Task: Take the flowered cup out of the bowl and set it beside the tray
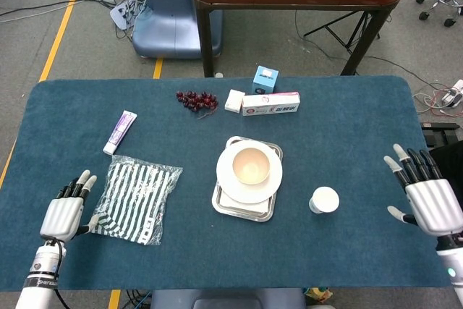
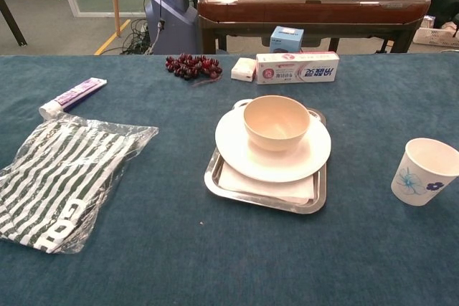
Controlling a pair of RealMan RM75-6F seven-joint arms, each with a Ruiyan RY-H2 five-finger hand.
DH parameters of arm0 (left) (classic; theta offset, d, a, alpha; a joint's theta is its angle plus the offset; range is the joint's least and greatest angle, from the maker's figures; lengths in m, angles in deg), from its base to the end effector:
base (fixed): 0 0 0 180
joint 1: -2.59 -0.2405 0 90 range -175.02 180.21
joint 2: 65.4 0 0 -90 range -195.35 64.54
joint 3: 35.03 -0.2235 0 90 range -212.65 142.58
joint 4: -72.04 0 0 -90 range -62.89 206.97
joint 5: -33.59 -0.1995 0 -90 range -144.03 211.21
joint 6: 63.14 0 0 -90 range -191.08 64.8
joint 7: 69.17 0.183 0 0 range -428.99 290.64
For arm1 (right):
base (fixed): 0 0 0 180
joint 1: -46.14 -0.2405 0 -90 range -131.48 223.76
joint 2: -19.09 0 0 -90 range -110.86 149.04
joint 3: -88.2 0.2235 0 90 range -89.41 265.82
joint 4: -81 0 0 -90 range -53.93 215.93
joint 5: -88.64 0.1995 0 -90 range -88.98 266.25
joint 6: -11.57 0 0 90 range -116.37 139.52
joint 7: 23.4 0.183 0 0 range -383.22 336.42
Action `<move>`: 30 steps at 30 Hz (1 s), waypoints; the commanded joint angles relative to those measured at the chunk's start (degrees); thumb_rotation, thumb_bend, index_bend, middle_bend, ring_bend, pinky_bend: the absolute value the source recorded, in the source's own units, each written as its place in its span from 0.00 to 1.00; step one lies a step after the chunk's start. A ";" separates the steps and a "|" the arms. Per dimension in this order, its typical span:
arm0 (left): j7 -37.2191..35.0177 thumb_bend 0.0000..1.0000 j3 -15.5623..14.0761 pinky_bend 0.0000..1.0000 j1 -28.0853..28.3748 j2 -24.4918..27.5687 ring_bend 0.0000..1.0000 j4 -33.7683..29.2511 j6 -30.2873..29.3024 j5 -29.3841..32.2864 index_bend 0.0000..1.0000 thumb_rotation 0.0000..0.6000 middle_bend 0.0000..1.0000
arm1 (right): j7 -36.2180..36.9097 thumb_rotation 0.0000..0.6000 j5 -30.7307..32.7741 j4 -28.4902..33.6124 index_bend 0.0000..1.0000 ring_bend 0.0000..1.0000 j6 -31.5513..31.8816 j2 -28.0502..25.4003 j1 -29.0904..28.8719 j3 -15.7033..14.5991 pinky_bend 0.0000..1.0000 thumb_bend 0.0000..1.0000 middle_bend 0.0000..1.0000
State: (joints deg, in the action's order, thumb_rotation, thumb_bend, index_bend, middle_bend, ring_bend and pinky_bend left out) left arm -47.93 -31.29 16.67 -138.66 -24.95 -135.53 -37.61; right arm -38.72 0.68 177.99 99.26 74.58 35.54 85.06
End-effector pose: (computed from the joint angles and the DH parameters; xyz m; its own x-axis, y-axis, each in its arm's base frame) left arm -0.2558 0.2515 0.0741 0.4720 0.2150 0.8550 0.8756 -0.0018 -0.4830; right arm -0.2546 -0.2218 0.1787 0.6832 0.0237 0.7299 -0.7229 -0.1193 0.6805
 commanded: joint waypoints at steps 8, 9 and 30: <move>-2.93 0.30 -3.02 0.13 -1.23 1.57 0.00 -0.59 -2.45 -6.94 0.00 1.00 0.00 | -3.11 1.00 -5.97 -8.35 0.00 0.00 13.14 10.61 12.11 -2.53 0.00 0.04 0.00; -2.90 0.31 -3.09 0.13 -1.12 1.38 0.00 -0.41 -2.28 -7.12 0.00 1.00 0.00 | -2.93 1.00 -6.02 -8.83 0.00 0.00 13.34 10.91 12.40 -2.40 0.00 0.04 0.00; -1.90 0.31 -2.75 0.13 1.70 -1.01 0.00 1.56 1.46 -6.84 0.00 1.00 0.00 | 1.38 1.00 -5.81 -13.60 0.00 0.00 11.86 14.37 14.44 0.39 0.00 0.04 0.00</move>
